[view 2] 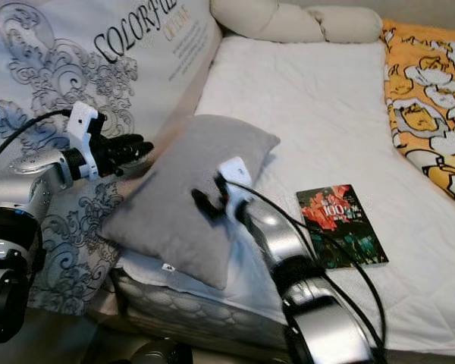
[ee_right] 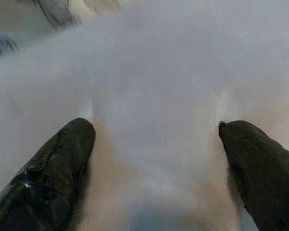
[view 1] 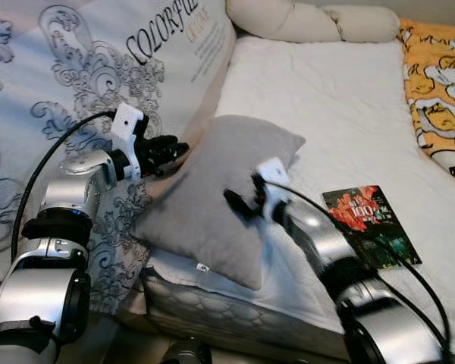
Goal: Clean up the room
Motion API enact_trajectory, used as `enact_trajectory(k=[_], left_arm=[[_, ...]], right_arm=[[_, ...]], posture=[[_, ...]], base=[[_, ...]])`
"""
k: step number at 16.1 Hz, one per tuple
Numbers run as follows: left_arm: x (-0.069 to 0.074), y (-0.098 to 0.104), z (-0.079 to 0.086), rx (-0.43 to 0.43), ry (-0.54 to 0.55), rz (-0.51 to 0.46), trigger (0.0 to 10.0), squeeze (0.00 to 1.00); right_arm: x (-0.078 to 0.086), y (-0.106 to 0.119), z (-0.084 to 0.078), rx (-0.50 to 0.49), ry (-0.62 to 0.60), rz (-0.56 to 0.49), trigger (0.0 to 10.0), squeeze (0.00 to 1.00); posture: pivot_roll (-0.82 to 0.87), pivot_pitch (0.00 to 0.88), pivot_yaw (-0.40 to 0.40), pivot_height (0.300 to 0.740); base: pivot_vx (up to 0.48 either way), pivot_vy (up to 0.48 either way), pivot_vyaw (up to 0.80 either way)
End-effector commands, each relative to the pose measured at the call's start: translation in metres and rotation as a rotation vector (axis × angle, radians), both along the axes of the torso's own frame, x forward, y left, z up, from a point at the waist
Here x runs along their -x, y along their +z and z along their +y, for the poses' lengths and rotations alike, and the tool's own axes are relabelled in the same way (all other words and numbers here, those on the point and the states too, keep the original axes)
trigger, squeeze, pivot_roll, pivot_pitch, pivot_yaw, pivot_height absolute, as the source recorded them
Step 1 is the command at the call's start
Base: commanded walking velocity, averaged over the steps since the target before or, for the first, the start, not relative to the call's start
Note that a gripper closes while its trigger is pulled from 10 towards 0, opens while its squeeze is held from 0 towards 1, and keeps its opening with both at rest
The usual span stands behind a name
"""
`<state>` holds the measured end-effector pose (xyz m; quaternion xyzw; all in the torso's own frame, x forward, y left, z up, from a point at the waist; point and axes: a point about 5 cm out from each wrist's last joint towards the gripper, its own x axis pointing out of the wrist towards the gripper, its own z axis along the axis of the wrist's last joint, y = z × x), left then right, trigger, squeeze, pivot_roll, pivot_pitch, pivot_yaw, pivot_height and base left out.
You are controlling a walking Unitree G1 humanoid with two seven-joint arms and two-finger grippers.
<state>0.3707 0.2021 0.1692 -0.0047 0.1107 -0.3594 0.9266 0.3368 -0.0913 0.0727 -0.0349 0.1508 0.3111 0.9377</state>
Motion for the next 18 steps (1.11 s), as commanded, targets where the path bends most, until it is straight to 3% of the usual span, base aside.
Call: enact_trajectory(k=[1,4,8,11,15,17,18], left_arm=[[-0.003,0.000,-0.003,-0.002,0.003,0.031,10.0,1.00],[-0.008,-0.007,-0.015,-0.023,0.023,0.074,10.0,1.00],[-0.012,-0.007,-0.022,-0.049,0.020,0.078,10.0,1.00],[-0.013,-0.014,-0.026,-0.093,0.039,0.078,10.0,1.00],[-0.014,-0.014,-0.018,-0.098,0.070,0.081,10.0,1.00],[-0.014,-0.014,-0.016,-0.074,0.071,0.071,10.0,1.00],[-0.014,-0.012,-0.014,-0.058,0.072,0.062,10.0,1.00]], right_arm=[[0.007,-0.010,-0.012,0.017,-0.009,0.024,10.0,0.00],[0.013,-0.014,-0.034,0.023,-0.046,0.003,10.0,0.00],[0.014,-0.006,-0.048,0.014,-0.054,-0.029,10.0,0.00],[0.016,-0.008,-0.050,0.007,-0.076,-0.029,10.0,0.00],[0.027,-0.014,-0.051,0.006,-0.056,-0.012,10.0,0.00],[0.023,0.004,-0.047,-0.081,-0.069,-0.079,10.0,0.00],[0.014,0.024,-0.042,-0.184,-0.094,-0.153,10.0,0.00]], posture=[[0.02,0.000,0.055,0.740],[0.00,0.000,0.069,0.740],[-0.01,0.000,0.076,0.740],[-0.03,0.000,0.092,0.740],[-0.04,0.000,0.099,0.740],[-0.04,0.000,0.096,0.740],[-0.04,0.000,0.093,0.740]], base=[[0.000,0.000,0.00],[0.000,0.000,0.00],[0.000,0.000,0.00],[0.000,0.000,0.00],[0.000,0.000,0.00],[0.000,0.000,0.00],[0.000,0.000,0.00]])
